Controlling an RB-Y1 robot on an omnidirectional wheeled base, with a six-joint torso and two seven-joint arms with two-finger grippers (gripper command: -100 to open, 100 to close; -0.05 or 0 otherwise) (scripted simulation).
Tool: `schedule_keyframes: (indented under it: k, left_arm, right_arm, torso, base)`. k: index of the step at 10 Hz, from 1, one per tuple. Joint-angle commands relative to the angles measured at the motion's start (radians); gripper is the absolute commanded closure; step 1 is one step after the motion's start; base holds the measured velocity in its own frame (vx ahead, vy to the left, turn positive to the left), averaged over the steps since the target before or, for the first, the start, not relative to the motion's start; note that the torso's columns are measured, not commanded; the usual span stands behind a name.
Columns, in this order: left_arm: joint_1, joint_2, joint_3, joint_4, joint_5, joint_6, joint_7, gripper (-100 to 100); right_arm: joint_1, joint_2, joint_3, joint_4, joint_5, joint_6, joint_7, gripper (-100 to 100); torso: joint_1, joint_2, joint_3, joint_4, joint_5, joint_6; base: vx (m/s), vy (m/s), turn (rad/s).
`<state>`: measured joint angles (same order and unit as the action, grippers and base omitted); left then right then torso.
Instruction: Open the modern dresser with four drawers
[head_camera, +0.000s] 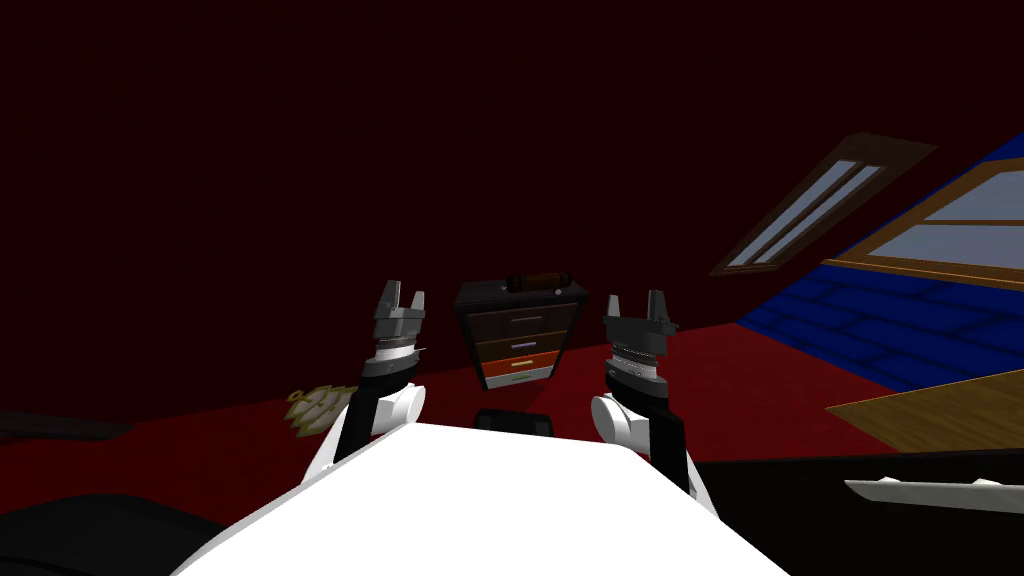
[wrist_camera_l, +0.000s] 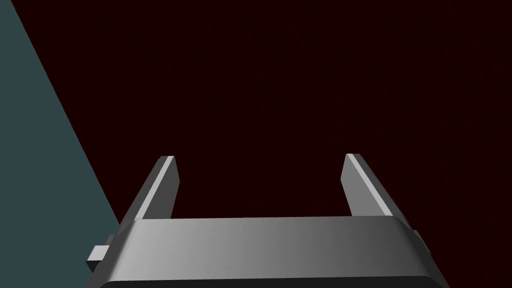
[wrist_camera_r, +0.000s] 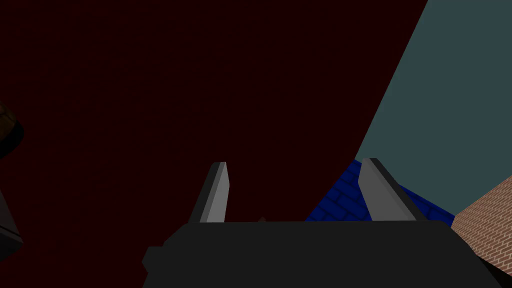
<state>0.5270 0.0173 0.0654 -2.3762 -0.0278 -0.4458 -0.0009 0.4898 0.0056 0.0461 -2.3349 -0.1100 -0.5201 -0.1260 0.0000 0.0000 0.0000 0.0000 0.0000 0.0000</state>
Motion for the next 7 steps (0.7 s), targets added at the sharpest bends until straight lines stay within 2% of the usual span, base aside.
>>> schedule_keyframes:
  k: [1,7]
  left_arm:
    - [0.0,0.0,0.0,0.0,0.0,0.0,0.0,0]
    - [0.0,0.0,0.0,0.0,0.0,0.0,0.0,0]
  right_arm:
    - [0.0,0.0,0.0,0.0,0.0,0.0,0.0,0]
    - [0.0,0.0,0.0,0.0,0.0,0.0,0.0,0]
  torso:
    - [0.0,0.04,-0.082,0.041,0.0,0.0]
    - [0.0,0.47,-0.939,0.47,0.0,0.0]
  base:
    - [0.0,0.0,0.0]
    - [0.0,0.0,0.0]
